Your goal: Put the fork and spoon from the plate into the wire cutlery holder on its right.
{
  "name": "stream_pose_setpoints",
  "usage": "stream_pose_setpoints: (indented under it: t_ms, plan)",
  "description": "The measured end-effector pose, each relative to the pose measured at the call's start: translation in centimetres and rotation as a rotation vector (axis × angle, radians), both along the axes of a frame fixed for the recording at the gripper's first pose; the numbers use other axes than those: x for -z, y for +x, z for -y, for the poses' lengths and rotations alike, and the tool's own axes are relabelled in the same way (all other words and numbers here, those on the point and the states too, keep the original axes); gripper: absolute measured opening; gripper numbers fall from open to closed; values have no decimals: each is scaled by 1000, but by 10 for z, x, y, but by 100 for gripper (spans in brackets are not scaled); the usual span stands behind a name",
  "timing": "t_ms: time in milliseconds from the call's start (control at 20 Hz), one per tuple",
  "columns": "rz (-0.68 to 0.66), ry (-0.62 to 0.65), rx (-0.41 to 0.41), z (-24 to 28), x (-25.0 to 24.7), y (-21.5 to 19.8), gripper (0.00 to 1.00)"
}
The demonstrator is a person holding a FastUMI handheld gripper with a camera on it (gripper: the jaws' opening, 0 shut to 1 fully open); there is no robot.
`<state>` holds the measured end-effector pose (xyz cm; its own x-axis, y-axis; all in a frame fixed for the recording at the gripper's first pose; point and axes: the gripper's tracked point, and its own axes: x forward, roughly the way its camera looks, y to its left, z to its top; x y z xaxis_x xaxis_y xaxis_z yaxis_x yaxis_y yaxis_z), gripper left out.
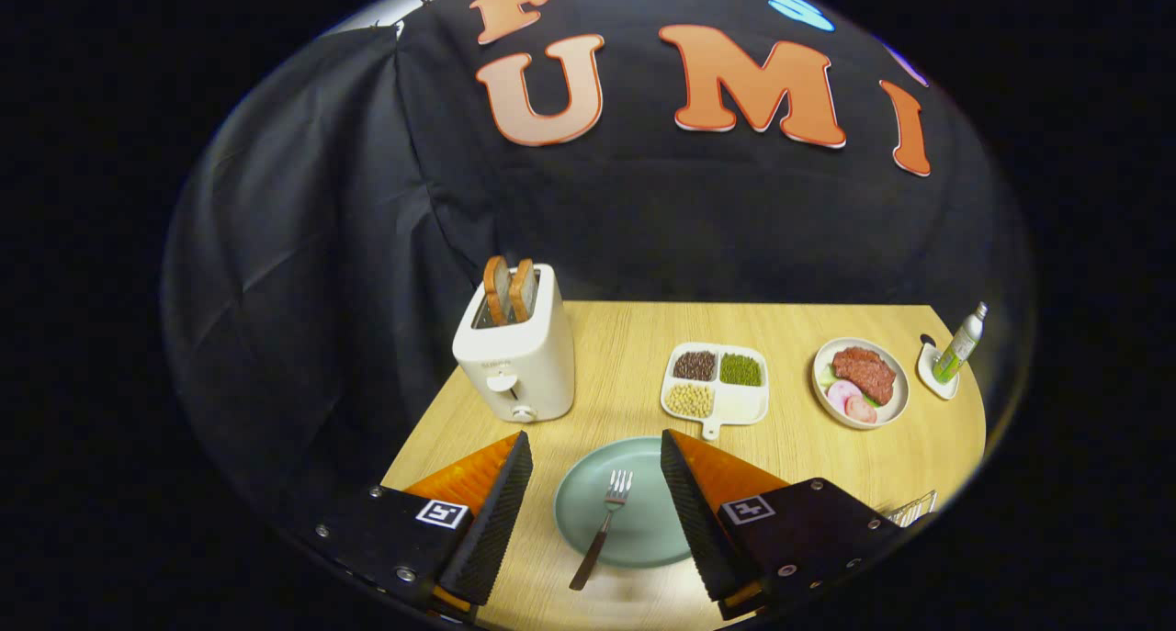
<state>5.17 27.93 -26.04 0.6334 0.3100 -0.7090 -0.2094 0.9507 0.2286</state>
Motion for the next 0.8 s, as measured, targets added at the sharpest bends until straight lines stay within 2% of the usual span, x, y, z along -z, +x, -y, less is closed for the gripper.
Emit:
stream_pose_setpoints:
  t_ms: [300,550,700,800]
  plan:
    - [-336,-75,-66,-3,72,-39,85]
    - [-493,-111,-111,-5,106,-57,82]
    - [-582,-137,-135,-7,127,-65,72]
    - [-613,-166,-148,-2,143,-56,65]
